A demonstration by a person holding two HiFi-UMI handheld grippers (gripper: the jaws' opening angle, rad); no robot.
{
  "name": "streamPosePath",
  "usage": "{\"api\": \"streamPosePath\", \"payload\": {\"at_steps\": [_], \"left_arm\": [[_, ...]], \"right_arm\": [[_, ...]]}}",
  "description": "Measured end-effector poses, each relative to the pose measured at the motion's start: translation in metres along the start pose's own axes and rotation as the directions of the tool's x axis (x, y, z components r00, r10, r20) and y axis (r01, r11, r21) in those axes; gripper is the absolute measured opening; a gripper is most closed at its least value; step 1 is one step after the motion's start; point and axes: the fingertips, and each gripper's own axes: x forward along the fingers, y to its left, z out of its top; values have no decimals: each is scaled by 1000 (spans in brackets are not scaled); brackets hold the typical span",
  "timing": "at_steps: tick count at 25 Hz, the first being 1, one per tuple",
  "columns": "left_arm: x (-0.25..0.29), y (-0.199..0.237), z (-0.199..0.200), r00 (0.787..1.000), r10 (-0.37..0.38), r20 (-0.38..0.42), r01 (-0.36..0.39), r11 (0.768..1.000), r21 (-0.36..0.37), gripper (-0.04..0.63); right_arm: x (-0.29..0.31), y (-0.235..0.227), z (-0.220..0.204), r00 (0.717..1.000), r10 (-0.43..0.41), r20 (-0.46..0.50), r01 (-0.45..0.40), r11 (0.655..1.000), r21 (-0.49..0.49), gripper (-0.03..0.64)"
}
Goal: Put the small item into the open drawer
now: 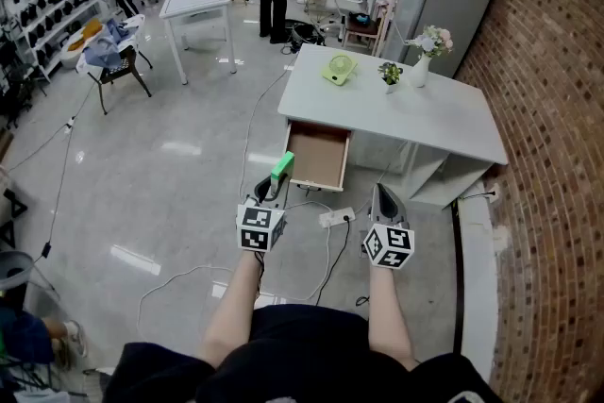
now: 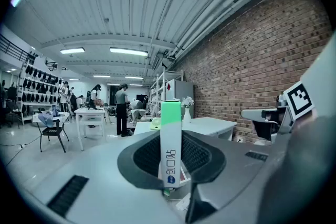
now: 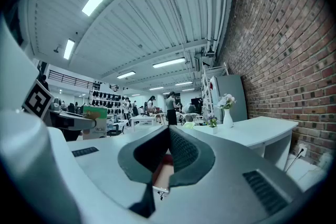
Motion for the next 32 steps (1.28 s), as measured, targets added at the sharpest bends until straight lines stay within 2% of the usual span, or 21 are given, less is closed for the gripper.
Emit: {"api": "streamPosePath", "payload": {"at_steps": [16,26,32], "left_arm": [[-3,-13,-14,999,-12,-33,11,1000,-15,91],[-4,-25,-50,993,26,-112,-30,999,-37,91],[-2,-41,-51,993,46,-107,-51,998,-45,91]], "right_arm": [[-8,-1,-12,999,17,-35,-16,1000,24,2],[-13,-28,-40,997,19,-70,-13,996,88,2],[-11,-37,-42,996,52,-77,-45,995,90,2]]}}
